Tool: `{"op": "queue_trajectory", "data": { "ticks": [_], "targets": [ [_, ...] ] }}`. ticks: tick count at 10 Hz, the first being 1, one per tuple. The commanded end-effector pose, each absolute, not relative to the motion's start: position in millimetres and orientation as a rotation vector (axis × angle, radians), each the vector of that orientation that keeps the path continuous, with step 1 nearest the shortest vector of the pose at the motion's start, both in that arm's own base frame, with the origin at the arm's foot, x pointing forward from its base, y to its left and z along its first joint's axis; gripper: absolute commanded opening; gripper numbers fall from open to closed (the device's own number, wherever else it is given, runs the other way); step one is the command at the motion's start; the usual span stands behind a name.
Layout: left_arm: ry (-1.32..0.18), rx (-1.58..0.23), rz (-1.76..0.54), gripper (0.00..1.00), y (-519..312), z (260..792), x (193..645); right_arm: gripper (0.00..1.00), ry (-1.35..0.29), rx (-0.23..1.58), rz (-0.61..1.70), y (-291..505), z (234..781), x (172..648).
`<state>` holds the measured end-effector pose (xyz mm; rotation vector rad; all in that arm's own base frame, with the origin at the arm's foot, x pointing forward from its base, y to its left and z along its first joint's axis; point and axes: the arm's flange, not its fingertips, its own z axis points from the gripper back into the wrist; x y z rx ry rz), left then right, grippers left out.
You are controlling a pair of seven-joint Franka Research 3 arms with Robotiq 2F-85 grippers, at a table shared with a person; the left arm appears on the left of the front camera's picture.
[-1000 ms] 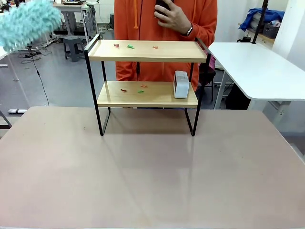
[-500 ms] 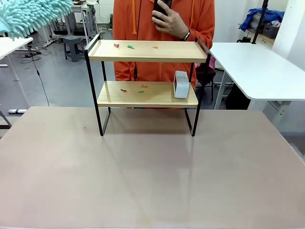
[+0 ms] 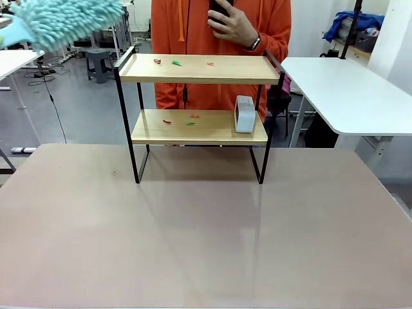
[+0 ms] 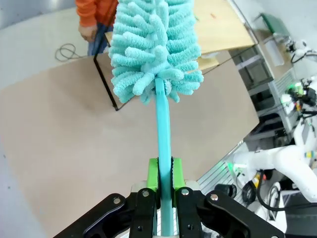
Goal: Clean the shelf.
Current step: Clean the specific tier of the Shelf with the Duster once objects are removed.
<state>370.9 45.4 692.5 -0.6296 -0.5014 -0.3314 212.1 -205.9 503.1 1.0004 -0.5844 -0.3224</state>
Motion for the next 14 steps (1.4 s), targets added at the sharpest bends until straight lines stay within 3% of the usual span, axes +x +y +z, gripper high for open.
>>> {"op": "queue_trajectory", "data": {
  "ticks": [1, 8, 14],
  "targets": [
    [-0.377, -0.587, -0.318, 0.12, 9.3, 702.1, 388.8, 1.00, -0.610, 1.006, -0.302, -205.5, 504.1, 214.1],
    [-0.442, -0.432, -0.169, 0.12, -85.3, 709.7, 400.8, 1.00, -0.610, 1.006, -0.302, -205.5, 504.1, 214.1],
    [-0.404, -0.304, -0.214, 0.12, -135.8, 695.8, 413.5, 1.00, -0.610, 1.006, -0.302, -205.5, 504.1, 214.1]
  ]
}}
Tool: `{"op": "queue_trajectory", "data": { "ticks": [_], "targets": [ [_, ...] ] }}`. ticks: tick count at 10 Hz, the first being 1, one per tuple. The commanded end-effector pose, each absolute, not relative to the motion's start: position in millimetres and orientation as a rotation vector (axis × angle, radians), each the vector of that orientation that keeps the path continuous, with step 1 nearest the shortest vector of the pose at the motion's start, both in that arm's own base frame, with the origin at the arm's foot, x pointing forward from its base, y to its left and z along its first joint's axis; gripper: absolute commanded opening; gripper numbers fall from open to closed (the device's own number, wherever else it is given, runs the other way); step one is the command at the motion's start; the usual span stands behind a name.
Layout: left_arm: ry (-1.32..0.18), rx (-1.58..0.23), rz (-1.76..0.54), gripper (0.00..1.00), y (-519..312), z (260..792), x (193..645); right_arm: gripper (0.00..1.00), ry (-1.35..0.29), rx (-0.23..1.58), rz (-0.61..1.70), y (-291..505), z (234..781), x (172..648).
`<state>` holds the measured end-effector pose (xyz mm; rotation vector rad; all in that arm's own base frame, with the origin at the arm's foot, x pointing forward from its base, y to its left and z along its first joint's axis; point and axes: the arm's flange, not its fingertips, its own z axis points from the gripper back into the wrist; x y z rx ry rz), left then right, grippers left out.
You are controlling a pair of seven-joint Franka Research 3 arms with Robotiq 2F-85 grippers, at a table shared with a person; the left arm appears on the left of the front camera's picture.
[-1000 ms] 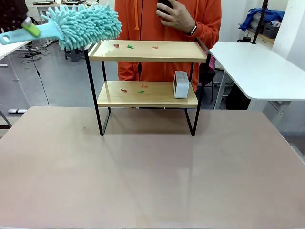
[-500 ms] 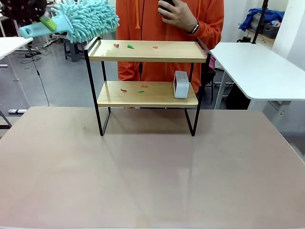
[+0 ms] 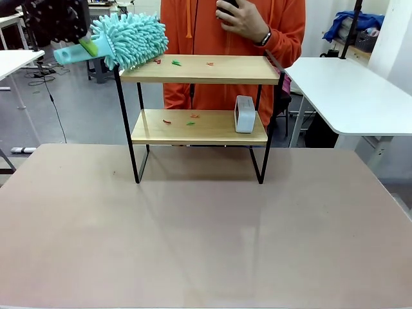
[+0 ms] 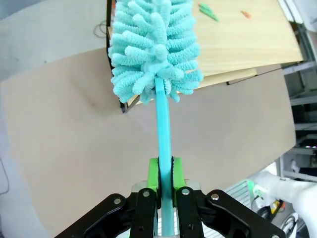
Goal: Clean the shelf.
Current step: Clean the specific tier of the Shelf with the Duster once objects are removed.
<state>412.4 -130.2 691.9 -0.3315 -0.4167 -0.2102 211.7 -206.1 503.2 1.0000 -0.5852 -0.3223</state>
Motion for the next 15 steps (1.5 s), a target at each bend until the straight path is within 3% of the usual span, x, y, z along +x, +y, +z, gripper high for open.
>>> {"op": "queue_trajectory", "data": {
  "ticks": [1, 10, 15],
  "targets": [
    [-0.403, -0.312, -0.257, 0.12, -141.6, 694.1, 409.5, 1.00, -0.610, 1.006, -0.302, -205.5, 504.1, 214.1],
    [-0.323, -0.399, -0.651, 0.12, -161.0, 686.6, 384.6, 1.00, -0.610, 1.006, -0.302, -205.5, 504.1, 214.1],
    [-0.085, -0.524, -1.054, 0.12, -125.1, 683.5, 357.9, 1.00, -0.610, 1.006, -0.302, -205.5, 504.1, 214.1]
  ]
}}
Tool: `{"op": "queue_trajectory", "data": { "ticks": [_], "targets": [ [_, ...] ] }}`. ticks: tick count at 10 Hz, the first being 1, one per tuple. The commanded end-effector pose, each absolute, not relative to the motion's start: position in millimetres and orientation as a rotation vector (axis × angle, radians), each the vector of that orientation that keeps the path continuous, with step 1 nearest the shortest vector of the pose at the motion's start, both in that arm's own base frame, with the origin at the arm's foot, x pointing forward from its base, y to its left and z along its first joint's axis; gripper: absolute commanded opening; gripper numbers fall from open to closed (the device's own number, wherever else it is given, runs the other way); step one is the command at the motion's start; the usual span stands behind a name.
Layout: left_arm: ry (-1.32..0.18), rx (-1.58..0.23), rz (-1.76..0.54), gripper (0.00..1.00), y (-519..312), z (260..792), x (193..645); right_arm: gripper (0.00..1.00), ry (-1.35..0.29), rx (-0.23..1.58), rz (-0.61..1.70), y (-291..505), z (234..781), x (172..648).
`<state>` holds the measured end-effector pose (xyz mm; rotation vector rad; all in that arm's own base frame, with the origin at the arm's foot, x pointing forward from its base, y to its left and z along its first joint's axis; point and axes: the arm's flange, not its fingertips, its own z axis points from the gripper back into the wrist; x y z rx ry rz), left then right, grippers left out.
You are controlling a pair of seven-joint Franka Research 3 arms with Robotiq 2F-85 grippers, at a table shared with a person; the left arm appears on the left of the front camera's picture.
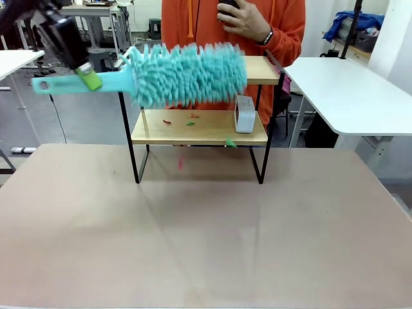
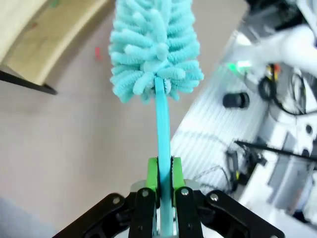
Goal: Clean the shelf.
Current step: Clean the specific tier of the Shelf with the Duster once objects are removed.
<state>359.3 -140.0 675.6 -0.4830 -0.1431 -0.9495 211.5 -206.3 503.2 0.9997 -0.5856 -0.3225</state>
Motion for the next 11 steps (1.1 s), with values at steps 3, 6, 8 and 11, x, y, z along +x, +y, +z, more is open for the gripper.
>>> {"op": "queue_trajectory", "data": {
  "ticks": [3, 6, 8, 11],
  "targets": [
    [0.028, -0.600, -1.279, 0.12, -91.9, 682.0, 338.3, 1.00, -0.610, 1.006, -0.302, -205.5, 504.1, 214.1],
    [0.041, -0.665, -1.295, 0.12, -76.4, 679.6, 342.7, 1.00, -0.610, 1.006, -0.302, -205.5, 504.1, 214.1],
    [-0.030, -0.774, -1.245, 0.12, -20.2, 682.5, 343.2, 1.00, -0.610, 1.006, -0.302, -205.5, 504.1, 214.1],
    [-0.349, -0.908, -0.767, 0.12, 130.1, 657.2, 315.7, 1.00, -0.610, 1.006, -0.302, -205.5, 504.1, 214.1]
  ]
}}
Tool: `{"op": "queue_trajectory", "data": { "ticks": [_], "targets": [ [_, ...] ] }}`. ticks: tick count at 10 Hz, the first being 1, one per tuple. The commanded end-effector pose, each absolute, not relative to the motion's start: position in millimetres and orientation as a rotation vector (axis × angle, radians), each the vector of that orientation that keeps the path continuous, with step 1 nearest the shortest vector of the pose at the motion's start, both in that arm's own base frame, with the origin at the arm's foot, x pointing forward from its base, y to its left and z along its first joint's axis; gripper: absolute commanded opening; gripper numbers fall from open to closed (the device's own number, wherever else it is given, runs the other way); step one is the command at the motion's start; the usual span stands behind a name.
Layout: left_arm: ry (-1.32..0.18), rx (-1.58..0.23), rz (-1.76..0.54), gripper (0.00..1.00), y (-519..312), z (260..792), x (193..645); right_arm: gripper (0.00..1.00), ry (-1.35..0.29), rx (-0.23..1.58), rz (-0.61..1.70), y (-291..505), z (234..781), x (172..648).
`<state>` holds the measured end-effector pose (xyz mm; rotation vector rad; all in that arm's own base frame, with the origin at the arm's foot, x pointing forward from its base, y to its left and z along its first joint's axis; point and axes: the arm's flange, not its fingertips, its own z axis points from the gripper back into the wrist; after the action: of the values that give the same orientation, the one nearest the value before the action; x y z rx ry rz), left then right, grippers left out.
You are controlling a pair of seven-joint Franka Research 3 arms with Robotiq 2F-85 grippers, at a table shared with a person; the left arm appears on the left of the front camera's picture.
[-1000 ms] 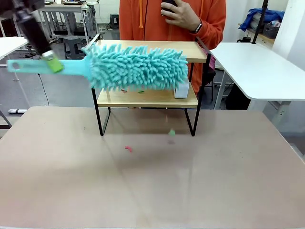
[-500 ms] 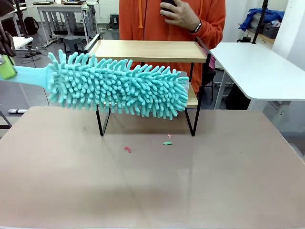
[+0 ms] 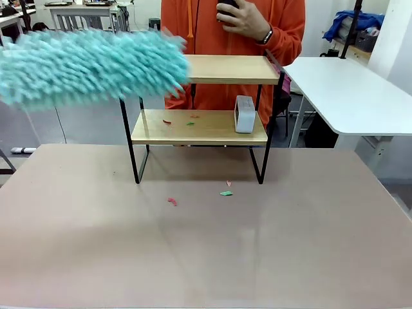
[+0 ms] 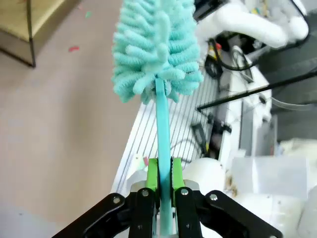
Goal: Clean the shelf.
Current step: Clean the specific tier of the Shelf with the Duster once objects are removed.
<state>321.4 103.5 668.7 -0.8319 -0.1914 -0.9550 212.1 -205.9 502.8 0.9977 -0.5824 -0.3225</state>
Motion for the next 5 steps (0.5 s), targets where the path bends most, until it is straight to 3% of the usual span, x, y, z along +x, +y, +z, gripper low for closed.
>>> {"op": "queue_trajectory", "data": {
  "ticks": [1, 3, 4, 5],
  "targets": [
    [-0.413, -0.970, -0.514, 0.12, 160.9, 635.7, 315.8, 1.00, -0.610, 1.006, -0.302, -205.5, 504.1, 214.1],
    [-0.411, -1.098, -0.192, 0.12, 199.5, 582.6, 322.3, 1.00, -0.610, 1.006, -0.302, -205.5, 504.1, 214.1],
    [-0.439, -1.023, 0.081, 0.12, 208.0, 555.8, 341.9, 1.00, -0.610, 1.006, -0.302, -205.5, 504.1, 214.1],
    [-0.356, -1.047, 0.098, 0.12, 200.9, 531.3, 372.1, 1.00, -0.610, 1.006, -0.302, -205.5, 504.1, 214.1]
  ]
}}
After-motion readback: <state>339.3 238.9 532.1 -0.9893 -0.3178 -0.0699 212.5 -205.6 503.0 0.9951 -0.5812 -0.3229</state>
